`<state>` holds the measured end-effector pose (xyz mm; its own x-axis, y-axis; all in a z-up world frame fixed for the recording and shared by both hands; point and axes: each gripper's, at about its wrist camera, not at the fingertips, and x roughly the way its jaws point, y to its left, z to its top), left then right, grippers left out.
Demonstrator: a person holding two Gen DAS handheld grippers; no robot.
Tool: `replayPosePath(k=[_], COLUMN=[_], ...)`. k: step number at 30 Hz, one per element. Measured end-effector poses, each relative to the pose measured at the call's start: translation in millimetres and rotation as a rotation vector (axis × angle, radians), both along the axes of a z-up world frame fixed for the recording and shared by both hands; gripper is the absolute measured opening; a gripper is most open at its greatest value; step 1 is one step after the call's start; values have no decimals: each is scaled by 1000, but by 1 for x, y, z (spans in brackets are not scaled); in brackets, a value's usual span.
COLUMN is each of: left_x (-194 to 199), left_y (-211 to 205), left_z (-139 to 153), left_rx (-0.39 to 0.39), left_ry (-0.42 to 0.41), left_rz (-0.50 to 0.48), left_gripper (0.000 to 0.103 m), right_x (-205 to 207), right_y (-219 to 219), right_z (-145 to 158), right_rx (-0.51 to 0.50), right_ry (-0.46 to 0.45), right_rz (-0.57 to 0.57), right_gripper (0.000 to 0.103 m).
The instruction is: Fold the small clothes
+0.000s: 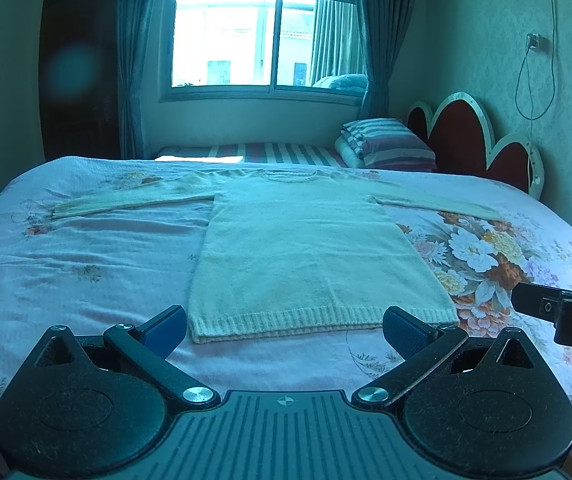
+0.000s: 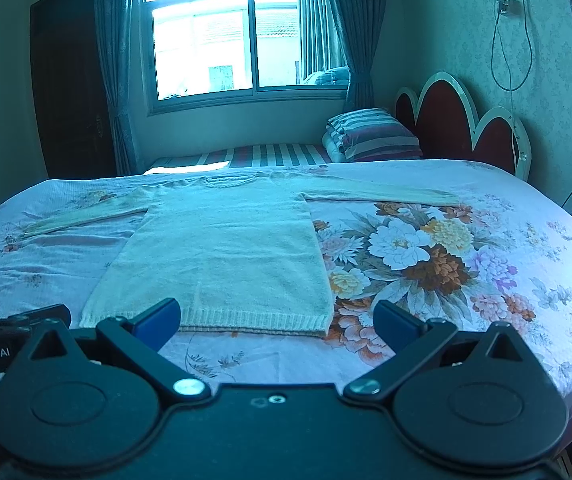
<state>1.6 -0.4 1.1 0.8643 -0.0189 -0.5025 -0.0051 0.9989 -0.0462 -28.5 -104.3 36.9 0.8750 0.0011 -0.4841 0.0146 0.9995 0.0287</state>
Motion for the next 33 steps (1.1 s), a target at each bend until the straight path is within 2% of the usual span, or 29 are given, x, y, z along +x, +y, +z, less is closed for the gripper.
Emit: replayPosePath(k=[33], left_x=[2], left_y=[-6], left_z=[-1], left_rx=[3], left_ry=[-4], left_rz=[-5], left_gripper=[103], right_x=[0], right_y=[-2], right_z=[2], right_rx=[1], right_ry=[-3], right_rz=[-2], right_gripper=[103])
